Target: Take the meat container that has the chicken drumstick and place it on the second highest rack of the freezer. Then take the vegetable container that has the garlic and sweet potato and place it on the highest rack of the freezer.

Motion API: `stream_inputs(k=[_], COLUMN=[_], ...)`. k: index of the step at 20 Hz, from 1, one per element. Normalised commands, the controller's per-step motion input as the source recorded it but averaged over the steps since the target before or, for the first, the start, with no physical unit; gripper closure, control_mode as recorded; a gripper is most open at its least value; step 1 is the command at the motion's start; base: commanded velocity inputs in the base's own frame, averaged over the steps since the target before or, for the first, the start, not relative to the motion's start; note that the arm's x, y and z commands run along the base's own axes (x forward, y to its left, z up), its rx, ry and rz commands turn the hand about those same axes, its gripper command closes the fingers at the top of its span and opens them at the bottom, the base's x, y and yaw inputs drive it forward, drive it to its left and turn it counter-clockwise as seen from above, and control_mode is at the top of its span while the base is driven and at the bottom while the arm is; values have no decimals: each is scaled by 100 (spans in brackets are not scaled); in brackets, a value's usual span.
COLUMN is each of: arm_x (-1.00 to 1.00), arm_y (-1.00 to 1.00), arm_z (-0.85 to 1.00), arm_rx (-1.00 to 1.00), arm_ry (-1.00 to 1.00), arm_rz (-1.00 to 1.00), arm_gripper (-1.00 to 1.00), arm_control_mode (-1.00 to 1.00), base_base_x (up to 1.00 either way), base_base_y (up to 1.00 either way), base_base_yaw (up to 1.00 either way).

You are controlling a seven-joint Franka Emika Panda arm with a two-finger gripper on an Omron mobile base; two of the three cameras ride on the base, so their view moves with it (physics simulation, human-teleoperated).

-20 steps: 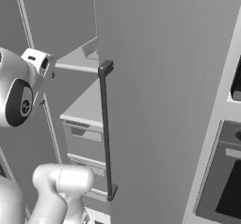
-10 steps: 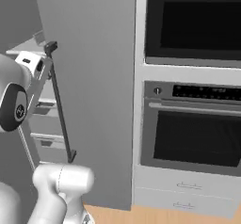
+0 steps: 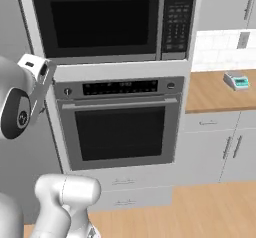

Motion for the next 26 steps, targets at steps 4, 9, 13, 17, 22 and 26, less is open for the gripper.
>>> stream_inputs(k=[4,9,13,17,22,26], arm_x=[0,0,0,0,0,0], arm_y=[0,0,0,0,0,0], arm_z=[0,0,0,0,0,0], arm_rx=[0,0,0,0,0,0], arm_ry=[0,0,0,0,0,0], arm_rz=[0,0,0,0,0,0], arm_gripper=[-100,-100,-100,-100,-100,-100], arm_control_mode=[100,100,100,100,100,100], base_base_x=[37,81,80,84,94,84], base_base_y=[-97,-88,-87,-89,-87,-90], base_base_yaw=[-25,-10,-6,-1,3,12])
